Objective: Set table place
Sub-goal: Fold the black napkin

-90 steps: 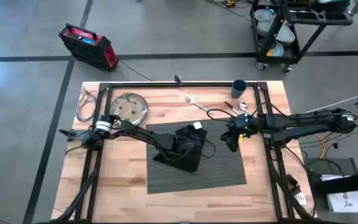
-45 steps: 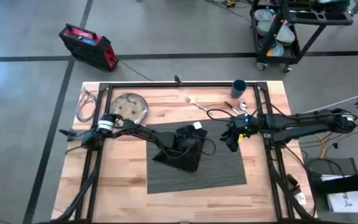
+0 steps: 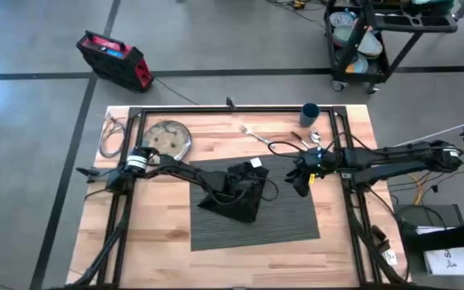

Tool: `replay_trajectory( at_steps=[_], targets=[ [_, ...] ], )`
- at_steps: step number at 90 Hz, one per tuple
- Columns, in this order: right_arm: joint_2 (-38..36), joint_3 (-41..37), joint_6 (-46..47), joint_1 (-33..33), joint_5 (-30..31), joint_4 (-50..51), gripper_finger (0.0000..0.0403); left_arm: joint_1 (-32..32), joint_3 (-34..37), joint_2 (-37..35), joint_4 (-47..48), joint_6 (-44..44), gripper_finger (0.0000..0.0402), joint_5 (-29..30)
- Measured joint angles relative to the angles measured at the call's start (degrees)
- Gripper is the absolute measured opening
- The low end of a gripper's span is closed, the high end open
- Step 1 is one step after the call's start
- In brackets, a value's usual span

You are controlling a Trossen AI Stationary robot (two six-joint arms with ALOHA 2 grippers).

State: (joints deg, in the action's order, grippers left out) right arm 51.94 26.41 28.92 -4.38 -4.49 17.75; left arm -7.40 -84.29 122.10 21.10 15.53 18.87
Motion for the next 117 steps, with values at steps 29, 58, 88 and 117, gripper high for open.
replay_trajectory(
  at_steps=[29, 58, 88, 117],
  targets=[
    [0.0, 0.0, 0.0, 0.0, 0.0, 0.0, 0.0077, 0.0, 0.1, 0.0, 0.3, 1.9, 0.0019, 0.5],
    [0.0, 0.0, 0.0, 0.0, 0.0, 0.0, 0.0068, 0.0, 0.2, -0.3, 0.3, 3.2, 0.0001, 0.4],
    [0.0, -0.3, 0.0, 0.0, 0.0, 0.0, 0.0083, 0.0, 0.0, -2.0, 0.1, 3.3, 0.0000, -0.4],
    [0.0, -0.4, 0.0, 0.0, 0.0, 0.0, 0.0082, 0.1, 0.0, -4.2, 0.5, 4.4, 0.0000, 0.2]
  ],
)
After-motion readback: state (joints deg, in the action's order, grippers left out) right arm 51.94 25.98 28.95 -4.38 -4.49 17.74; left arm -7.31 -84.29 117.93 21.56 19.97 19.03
